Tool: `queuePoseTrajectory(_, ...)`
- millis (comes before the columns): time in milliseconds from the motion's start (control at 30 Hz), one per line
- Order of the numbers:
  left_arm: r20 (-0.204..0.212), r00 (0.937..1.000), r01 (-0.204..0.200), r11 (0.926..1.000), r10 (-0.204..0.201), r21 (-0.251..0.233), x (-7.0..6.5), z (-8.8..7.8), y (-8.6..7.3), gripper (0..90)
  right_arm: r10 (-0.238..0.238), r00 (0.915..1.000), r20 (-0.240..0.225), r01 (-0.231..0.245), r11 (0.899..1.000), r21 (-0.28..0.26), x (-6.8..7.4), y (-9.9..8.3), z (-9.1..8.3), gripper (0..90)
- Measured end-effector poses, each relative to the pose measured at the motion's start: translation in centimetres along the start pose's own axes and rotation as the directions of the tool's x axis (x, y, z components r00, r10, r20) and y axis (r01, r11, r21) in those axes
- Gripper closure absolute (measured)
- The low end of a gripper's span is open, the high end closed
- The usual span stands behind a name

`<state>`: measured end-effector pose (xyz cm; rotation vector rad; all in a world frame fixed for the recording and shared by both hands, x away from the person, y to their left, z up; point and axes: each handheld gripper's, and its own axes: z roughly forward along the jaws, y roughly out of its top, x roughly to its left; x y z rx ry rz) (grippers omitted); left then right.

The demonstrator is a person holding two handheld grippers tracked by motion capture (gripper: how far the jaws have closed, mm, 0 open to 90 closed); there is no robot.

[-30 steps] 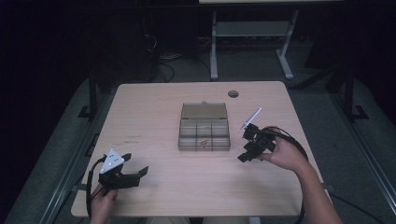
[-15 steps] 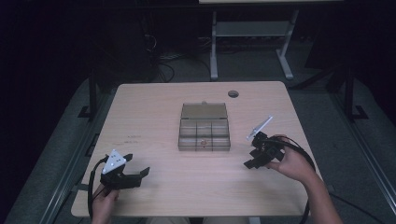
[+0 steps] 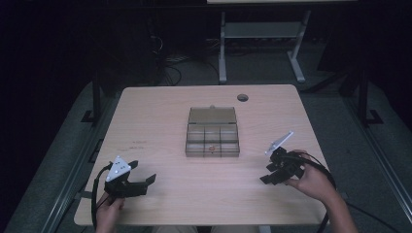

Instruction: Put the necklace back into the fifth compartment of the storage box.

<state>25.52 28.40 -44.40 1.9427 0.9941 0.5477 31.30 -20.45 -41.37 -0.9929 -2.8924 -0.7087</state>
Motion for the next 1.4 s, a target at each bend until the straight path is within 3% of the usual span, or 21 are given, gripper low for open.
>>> queuePoseTrajectory(800,-0.001,0.9999,0.014,0.9999,-0.014,-0.010,-0.3,0.1,0.0,14.3,0.011,0.9999,0.006,-0.010,0.999,-0.048,2.0,-3.6,-0.1,41.6)
queuePoseTrajectory(1067,0.001,0.9999,0.015,0.9998,-0.015,-0.014,-0.4,0.0,0.0,14.3,0.030,0.9995,0.002,-0.030,0.997,-0.070,3.0,-5.2,0.2,40.4)
queuePoseTrajectory(1233,-0.001,0.9999,0.013,0.9998,-0.013,-0.014,-0.4,0.0,0.0,14.3,0.045,0.9987,0.024,-0.042,0.996,-0.082,3.6,-6.1,0.1,39.3)
queuePoseTrajectory(1400,0.002,1.0000,0.006,0.9999,-0.006,-0.011,-0.6,0.0,0.1,14.3,0.064,0.9978,0.015,-0.062,0.990,-0.124,4.2,-7.3,-0.1,36.7)
